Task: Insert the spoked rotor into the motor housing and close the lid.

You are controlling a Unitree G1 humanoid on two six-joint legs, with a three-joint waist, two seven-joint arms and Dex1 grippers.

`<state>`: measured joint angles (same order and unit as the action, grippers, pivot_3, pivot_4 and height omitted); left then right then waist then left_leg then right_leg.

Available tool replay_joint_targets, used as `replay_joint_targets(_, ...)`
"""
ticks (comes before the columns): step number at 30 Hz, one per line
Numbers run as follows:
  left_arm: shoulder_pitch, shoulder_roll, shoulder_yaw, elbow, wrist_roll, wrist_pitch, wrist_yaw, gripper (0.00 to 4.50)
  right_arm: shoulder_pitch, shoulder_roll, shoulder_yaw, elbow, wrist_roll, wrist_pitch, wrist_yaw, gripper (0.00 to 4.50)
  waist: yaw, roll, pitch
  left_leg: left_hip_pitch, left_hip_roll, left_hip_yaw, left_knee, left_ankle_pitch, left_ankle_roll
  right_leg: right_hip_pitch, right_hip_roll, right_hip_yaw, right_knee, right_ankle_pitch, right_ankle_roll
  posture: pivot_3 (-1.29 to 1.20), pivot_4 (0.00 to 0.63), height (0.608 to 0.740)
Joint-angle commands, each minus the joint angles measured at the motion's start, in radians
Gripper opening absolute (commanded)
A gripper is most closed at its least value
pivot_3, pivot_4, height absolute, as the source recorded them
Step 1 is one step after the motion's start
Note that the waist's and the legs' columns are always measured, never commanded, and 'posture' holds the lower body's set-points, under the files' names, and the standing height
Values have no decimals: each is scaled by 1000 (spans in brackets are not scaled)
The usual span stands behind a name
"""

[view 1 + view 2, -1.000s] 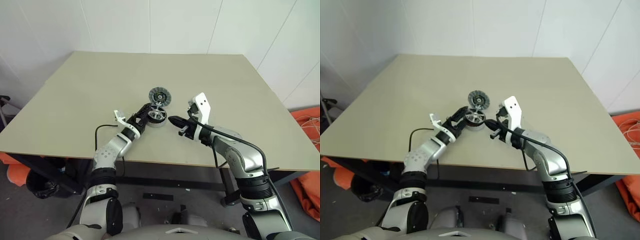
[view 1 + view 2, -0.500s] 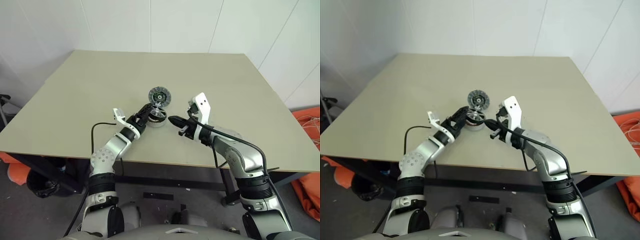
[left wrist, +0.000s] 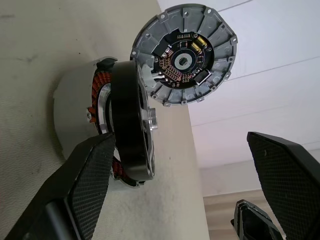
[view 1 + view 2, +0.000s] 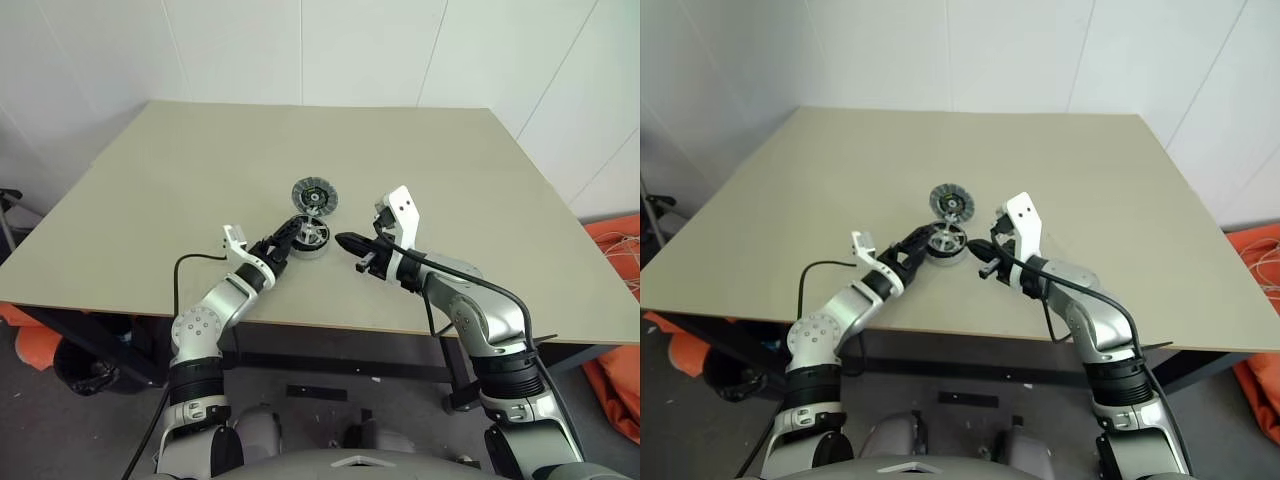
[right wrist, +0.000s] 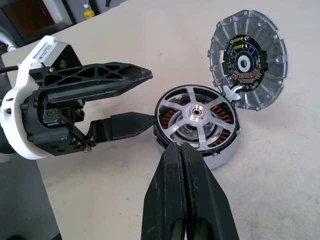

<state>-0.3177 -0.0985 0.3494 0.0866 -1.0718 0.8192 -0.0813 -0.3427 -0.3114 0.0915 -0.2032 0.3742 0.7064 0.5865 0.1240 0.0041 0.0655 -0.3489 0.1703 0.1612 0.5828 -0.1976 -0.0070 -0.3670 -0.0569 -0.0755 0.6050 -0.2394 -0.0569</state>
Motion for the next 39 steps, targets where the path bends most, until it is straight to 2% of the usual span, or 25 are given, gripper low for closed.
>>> replay_joint_targets(1, -19, 3, -14, -29, -1, 5, 15, 4473, -18, 3, -8, -27, 11, -18, 0, 0, 0, 0, 0, 0, 0, 0, 0, 0, 0, 0, 0, 0, 0, 0, 0, 0, 0, 740)
replay_joint_targets(19, 45, 64, 18, -185, -68, 30, 109, 4473, -16, 3, -8, -22, 11, -18, 0, 0, 0, 0, 0, 0, 0, 0, 0, 0, 0, -1, 0, 0, 0, 0, 0, 0, 0, 740)
replay_joint_targets(21, 71, 101, -19, -227, -22, -10, 10, 4473, -18, 4, -6, -20, 10, -19, 1, 0, -1, 0, 0, 0, 0, 0, 0, 0, 0, 0, 0, 0, 0, 0, 0, 0, 0, 740)
replay_joint_targets(23, 98, 151, -88, -249, 86, -82, -90, 4473, -18, 5, -5, -18, 9, -21, 1, 0, -1, 0, 0, 0, 0, 0, 0, 0, 0, -1, 0, 0, 0, 0, 0, 0, 0, 740)
replay_joint_targets(25, 124, 225, -218, -222, 305, -237, -177, 4473, -20, 7, -3, -17, 8, -21, 0, 0, 0, 0, 0, 0, 0, 0, -1, 0, 0, -1, 0, 0, 0, 0, 1, 0, 0, 740)
replay_joint_targets(28, 139, 254, -301, -189, 471, -419, -250, 3831, -18, 8, -4, -17, 7, -21, -2, 0, 2, 0, 0, 0, 0, -1, -1, -1, 1, 0, 0, 0, -1, -1, 3, 0, 0, 740)
replay_joint_targets(30, 143, 256, -326, -167, 557, -518, -265, 3192, -16, 11, -3, -9, 1, -22, -9, 0, 1, 0, 0, 0, -1, -1, -1, -1, 1, 0, 0, 0, -2, -1, 3, 0, 0, 740)
replay_joint_targets(34, 154, 250, -340, -129, 652, -620, -268, 1827, -18, 19, 12, 21, -24, -35, -23, 0, -2, 0, 0, 0, 0, -1, -2, 0, 0, 0, 0, 0, -1, -1, 3, 0, 0, 740)
replay_joint_targets(39, 172, 228, -326, -104, 713, -673, -233, 113, -66, 53, 83, 152, -113, -90, -59, 0, -13, 0, 0, 0, 0, -1, -2, 0, 0, -1, 0, 0, 0, -1, 1, 0, 0, 740)
